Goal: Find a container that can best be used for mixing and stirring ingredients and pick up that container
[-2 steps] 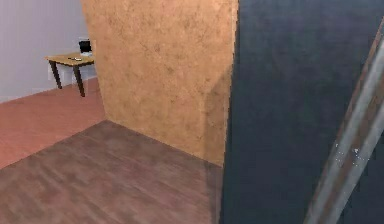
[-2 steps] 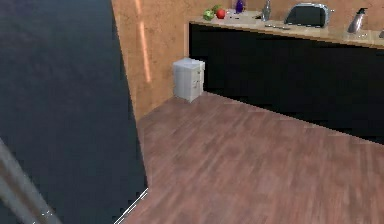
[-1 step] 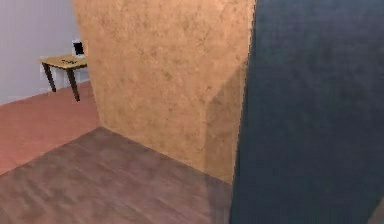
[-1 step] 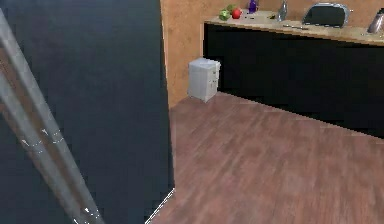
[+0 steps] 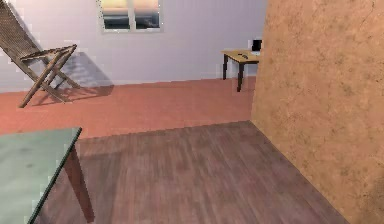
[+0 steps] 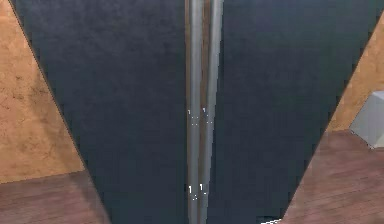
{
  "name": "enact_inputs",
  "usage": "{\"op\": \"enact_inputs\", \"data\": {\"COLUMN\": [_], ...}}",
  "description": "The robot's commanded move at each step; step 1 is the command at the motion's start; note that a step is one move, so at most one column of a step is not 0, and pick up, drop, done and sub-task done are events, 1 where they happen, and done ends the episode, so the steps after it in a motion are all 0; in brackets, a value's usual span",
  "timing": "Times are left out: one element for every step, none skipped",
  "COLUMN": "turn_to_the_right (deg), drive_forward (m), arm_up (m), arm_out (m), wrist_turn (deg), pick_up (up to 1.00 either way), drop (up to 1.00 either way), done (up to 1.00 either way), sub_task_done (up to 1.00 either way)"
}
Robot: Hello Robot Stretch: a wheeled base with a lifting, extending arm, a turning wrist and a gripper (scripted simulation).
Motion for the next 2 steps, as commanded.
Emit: {"op": "enact_inputs", "data": {"turn_to_the_right": [-12.0, 0.0], "drive_forward": [0.00, 1.00], "arm_up": [0.00, 0.00], "arm_out": [0.00, 0.00], "wrist_turn": [0.0, 0.0], "pick_up": [0.00, 0.00], "drop": [0.00, 0.00], "done": [0.00, 0.00], "sub_task_done": [0.00, 0.00]}}
